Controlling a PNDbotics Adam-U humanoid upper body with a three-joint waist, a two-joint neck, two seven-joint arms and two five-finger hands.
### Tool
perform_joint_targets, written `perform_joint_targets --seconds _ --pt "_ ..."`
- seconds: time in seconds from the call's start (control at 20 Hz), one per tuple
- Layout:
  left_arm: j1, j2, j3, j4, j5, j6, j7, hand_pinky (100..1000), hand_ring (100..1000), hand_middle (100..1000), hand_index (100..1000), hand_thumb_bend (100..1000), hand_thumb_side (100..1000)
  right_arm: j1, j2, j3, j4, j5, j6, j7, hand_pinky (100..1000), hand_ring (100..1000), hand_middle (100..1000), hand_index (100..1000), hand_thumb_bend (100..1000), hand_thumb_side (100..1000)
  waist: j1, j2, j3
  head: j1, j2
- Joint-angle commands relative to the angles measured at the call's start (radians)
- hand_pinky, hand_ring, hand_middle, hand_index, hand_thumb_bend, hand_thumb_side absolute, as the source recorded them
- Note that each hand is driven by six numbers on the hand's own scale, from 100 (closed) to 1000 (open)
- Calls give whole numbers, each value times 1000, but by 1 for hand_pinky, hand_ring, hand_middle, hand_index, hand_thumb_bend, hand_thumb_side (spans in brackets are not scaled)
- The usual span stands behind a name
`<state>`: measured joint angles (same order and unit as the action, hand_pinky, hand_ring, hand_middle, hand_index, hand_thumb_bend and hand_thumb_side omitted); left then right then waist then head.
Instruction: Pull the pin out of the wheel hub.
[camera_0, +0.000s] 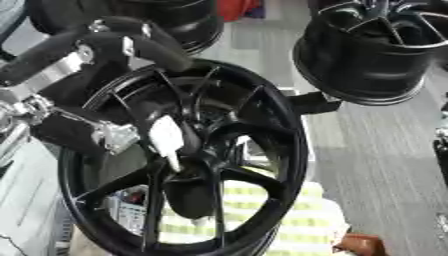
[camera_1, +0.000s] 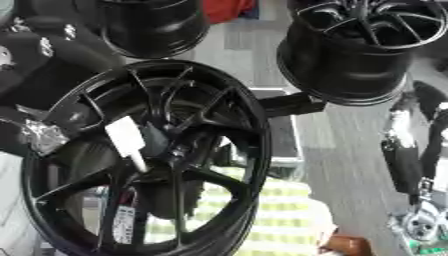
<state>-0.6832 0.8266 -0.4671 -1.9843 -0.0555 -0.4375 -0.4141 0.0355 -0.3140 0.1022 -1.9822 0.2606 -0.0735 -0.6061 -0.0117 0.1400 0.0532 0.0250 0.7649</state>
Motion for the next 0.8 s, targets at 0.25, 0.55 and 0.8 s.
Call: perform_joint_targets --seconds 0.25,0.55,0.8 --pt "-168 202 -86 -16 -110 -40 -110 834 824 799 858 100 362 -19 -20 11 -18 -6 -3 13 902 828 649 792 100 651 -4 9 -12 15 -10" --pt "-293 171 -157 58 -194 -45 -204 842 830 797 861 100 365 -19 -21 15 -18 -1 -5 13 902 828 648 791 100 651 -6 19 5 -1 -23" --pt "-311 152 -156 129 -183 -45 -285 845 836 805 876 100 371 -17 -17 15 -18 2 -3 9 902 828 648 791 100 652 -6 23 9 -8 -22"
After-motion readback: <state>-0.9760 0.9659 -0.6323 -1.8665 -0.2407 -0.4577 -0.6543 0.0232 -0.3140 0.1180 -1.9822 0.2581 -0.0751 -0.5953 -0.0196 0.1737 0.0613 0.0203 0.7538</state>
